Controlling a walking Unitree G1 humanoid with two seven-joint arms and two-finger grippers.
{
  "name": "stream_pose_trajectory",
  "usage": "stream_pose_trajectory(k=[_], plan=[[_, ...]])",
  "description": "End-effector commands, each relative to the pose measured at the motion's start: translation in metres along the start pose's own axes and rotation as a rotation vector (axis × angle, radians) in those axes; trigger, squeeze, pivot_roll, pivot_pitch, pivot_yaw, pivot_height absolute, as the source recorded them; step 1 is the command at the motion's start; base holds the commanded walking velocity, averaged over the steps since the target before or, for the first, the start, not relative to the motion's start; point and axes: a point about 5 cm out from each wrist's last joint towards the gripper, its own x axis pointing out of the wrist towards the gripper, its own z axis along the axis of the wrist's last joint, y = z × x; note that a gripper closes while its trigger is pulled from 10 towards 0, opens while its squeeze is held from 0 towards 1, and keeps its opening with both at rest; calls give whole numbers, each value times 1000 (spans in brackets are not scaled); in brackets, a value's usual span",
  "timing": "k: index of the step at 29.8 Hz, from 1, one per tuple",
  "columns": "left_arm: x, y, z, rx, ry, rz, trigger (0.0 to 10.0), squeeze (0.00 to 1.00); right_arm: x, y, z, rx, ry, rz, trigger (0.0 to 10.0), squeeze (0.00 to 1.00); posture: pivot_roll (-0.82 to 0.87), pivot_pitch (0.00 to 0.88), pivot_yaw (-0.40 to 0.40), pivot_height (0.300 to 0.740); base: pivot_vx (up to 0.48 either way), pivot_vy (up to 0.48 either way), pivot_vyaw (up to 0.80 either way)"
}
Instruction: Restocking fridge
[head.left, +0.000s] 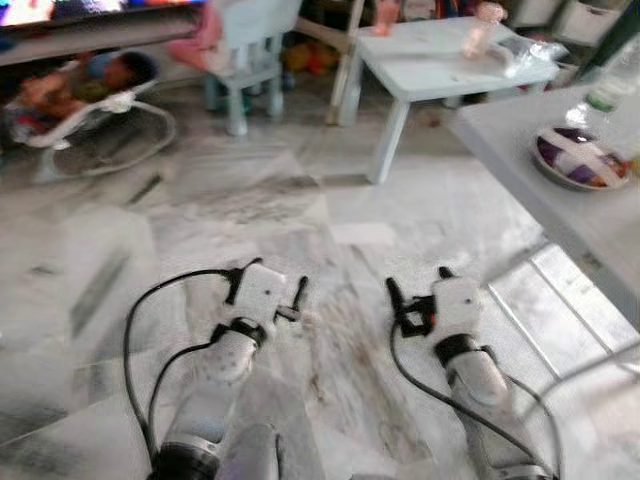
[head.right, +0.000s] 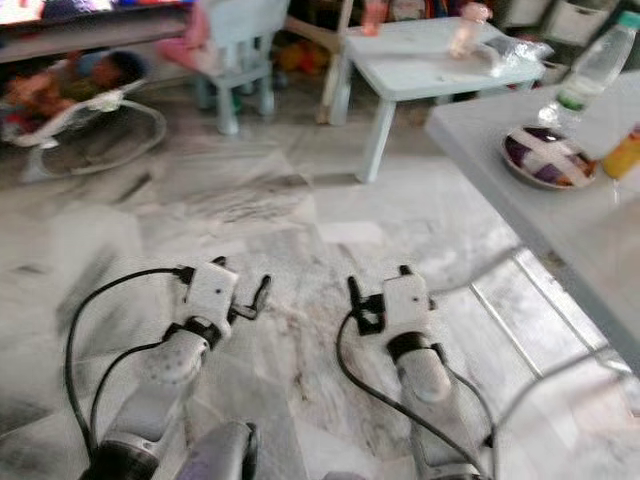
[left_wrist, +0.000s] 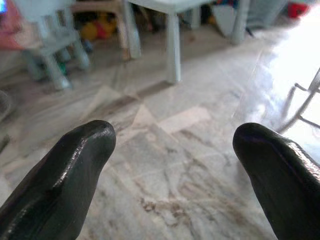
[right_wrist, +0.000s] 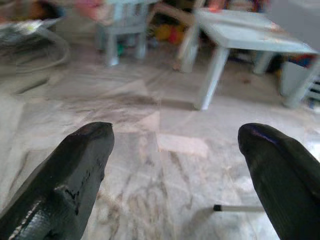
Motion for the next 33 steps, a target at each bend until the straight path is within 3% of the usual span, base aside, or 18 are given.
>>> stream_pose_trajectory(k=[1,8,9,13,14,18,21,26,30,31,32,33], plan=[[2,-12,4,-25,-25,-47,10000,0,-5,-8,-5,-15,18,-27,10000,0,86,148,-49,740,277,390,-769],[2,-6,-2,-60,-1,10,10000,0,-6,-5,-2,4,0,-30,10000,0,72,127,-33,740,279,390,-771],[-1,4,2,-100,-45,75,10000,0,-8,-2,5,45,-36,-31,10000,0,57,117,-44,740,277,394,-656],[-4,13,6,-102,-82,131,10000,0,-9,-2,9,46,-57,-38,10000,0,52,114,-52,740,280,391,-164],[-9,28,6,-95,-92,212,10000,0,-10,-8,19,15,-95,-74,10000,0,51,112,-52,740,281,390,0],[-25,58,-2,-139,-68,339,10000,0,-16,-32,40,-13,-169,-213,10000,0,68,96,-40,740,280,391,0],[-32,65,-2,-129,-76,338,10000,0,-21,-44,48,-5,-191,-276,10000,0,65,84,-31,740,279,390,0],[-25,61,6,-174,-114,310,10000,0,-24,-52,41,82,-157,-344,10000,0,61,60,-24,740,219,368,0],[-11,37,25,-181,-171,170,10000,0,-20,-46,41,123,-156,-294,10000,0,61,51,-21,740,0,0,0],[-8,27,25,-172,-170,113,10000,0,-22,-43,33,103,-139,-267,10000,0,60,53,-16,740,0,0,0],[-8,27,25,-172,-170,113,10000,0,-22,-43,33,103,-139,-267,10000,0,60,53,-16,740,0,0,0],[-10,24,14,-148,-141,93,10000,0,-26,-43,19,81,-101,-256,10000,0,59,62,-10,740,0,0,0]])
